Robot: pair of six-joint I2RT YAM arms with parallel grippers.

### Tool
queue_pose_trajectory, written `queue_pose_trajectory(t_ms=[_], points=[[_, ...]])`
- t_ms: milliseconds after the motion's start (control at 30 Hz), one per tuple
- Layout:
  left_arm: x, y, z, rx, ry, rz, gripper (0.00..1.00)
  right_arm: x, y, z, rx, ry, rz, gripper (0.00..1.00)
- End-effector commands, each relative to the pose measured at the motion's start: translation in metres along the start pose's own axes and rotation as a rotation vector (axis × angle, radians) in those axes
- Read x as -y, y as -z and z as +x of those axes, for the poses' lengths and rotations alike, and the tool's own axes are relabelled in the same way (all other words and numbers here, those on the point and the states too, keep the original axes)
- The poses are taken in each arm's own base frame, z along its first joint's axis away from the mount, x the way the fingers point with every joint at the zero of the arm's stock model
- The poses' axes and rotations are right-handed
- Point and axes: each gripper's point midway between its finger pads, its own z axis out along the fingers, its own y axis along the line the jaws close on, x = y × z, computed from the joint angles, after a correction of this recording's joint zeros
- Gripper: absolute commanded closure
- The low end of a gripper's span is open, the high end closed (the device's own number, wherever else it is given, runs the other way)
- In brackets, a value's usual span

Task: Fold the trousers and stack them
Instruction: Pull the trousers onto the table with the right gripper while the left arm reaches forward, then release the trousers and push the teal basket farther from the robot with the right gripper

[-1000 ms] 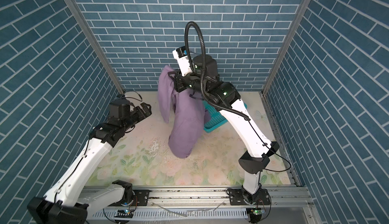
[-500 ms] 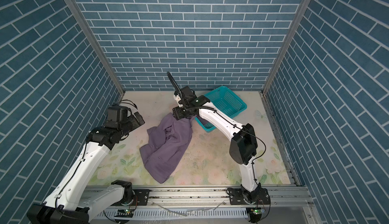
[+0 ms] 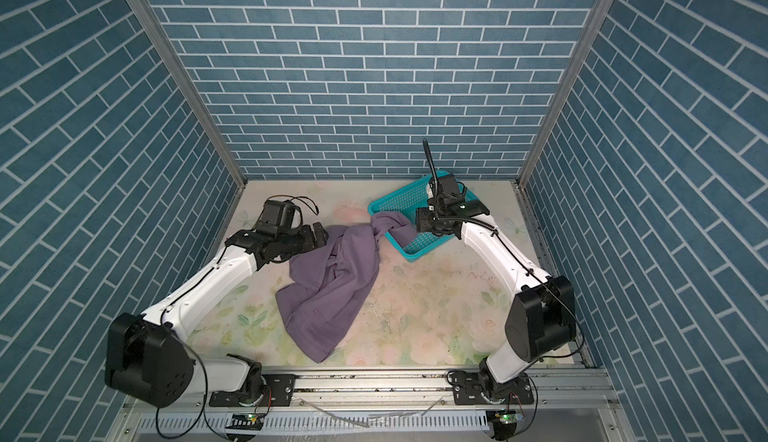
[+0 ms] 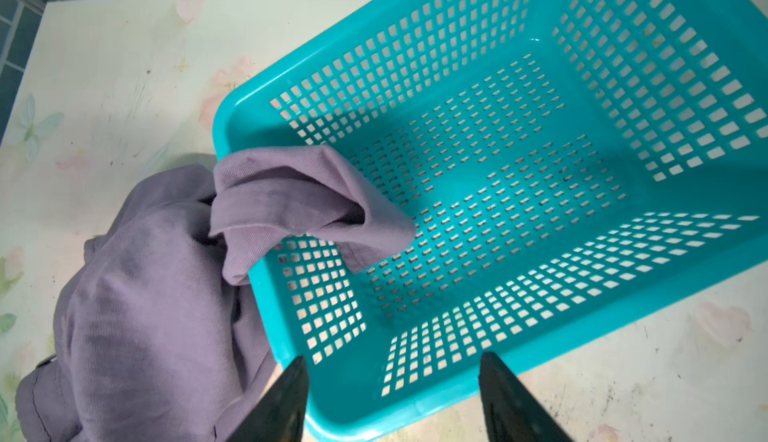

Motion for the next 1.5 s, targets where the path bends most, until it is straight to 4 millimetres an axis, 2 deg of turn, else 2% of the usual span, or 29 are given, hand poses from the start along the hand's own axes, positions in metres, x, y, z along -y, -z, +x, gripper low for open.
queue_pose_trajectory(t_ms=[0, 100, 233, 333, 500, 567, 633, 667, 767, 800, 867, 933, 1000, 1067, 1133, 1200, 1300, 1367, 1433, 1467], points=[[0.011, -0.005, -0.008, 0.011, 0.007, 0.041, 0.01, -0.015, -0.023, -0.001, -0.044, -0.028, -0.102, 0.35], [0.007, -0.007, -0.007, 0.020, 0.005, 0.032, 0.01, -0.016, -0.043, -0.008, -0.062, -0.039, -0.128, 0.36], [-0.012, -0.009, -0.004, 0.024, -0.018, -0.060, 0.01, -0.010, -0.071, -0.019, -0.060, -0.057, -0.147, 0.34], [-0.017, -0.012, -0.002, 0.014, -0.028, -0.078, 0.01, -0.009, -0.096, -0.024, -0.071, -0.095, -0.196, 0.34], [-0.019, -0.016, -0.003, 0.002, -0.017, -0.065, 0.01, -0.018, -0.130, -0.023, -0.109, -0.178, -0.276, 0.49], [-0.019, -0.015, -0.004, 0.004, -0.013, -0.057, 0.01, -0.028, -0.132, -0.029, -0.099, -0.202, -0.333, 0.66], [-0.020, -0.012, -0.005, 0.009, -0.009, -0.057, 0.01, -0.033, -0.125, -0.041, -0.069, -0.210, -0.356, 0.94], [-0.020, -0.011, -0.005, 0.008, -0.010, -0.055, 0.01, -0.035, -0.118, -0.049, -0.051, -0.208, -0.360, 1.00], [-0.019, -0.001, -0.004, 0.016, -0.010, -0.053, 0.01, -0.053, -0.074, -0.082, 0.051, -0.170, -0.403, 1.00], [-0.020, 0.004, -0.004, 0.024, -0.007, -0.055, 0.01, -0.062, -0.054, -0.094, 0.099, -0.144, -0.417, 1.00], [-0.021, 0.013, -0.003, 0.038, -0.004, -0.054, 0.01, -0.083, -0.016, -0.109, 0.179, -0.085, -0.434, 1.00], [-0.025, 0.026, -0.001, 0.056, -0.006, -0.070, 0.01, -0.117, 0.020, -0.114, 0.237, 0.005, -0.449, 1.00], [-0.032, 0.041, 0.000, 0.081, -0.004, -0.100, 0.01, -0.155, 0.047, -0.105, 0.258, 0.123, -0.465, 1.00], [-0.041, 0.056, 0.001, 0.108, 0.003, -0.139, 0.01, -0.190, 0.062, -0.089, 0.253, 0.226, -0.483, 1.00], [-0.053, 0.073, 0.003, 0.139, 0.012, -0.184, 0.01, -0.220, 0.068, -0.070, 0.214, 0.283, -0.514, 1.00], [-0.066, 0.087, 0.004, 0.172, 0.032, -0.238, 0.01, -0.239, 0.066, -0.050, 0.155, 0.308, -0.544, 1.00], [-0.081, 0.104, 0.006, 0.220, 0.061, -0.287, 0.01, -0.253, 0.051, -0.014, 0.050, 0.348, -0.553, 0.99], [-0.082, 0.108, 0.007, 0.241, 0.070, -0.279, 0.01, -0.249, 0.038, 0.009, -0.023, 0.387, -0.506, 0.89], [-0.080, 0.107, 0.008, 0.239, 0.085, -0.261, 0.01, -0.228, 0.028, 0.023, -0.074, 0.415, -0.399, 0.70], [-0.078, 0.105, 0.008, 0.233, 0.089, -0.251, 0.01, -0.214, 0.026, 0.025, -0.073, 0.423, -0.338, 0.64]])
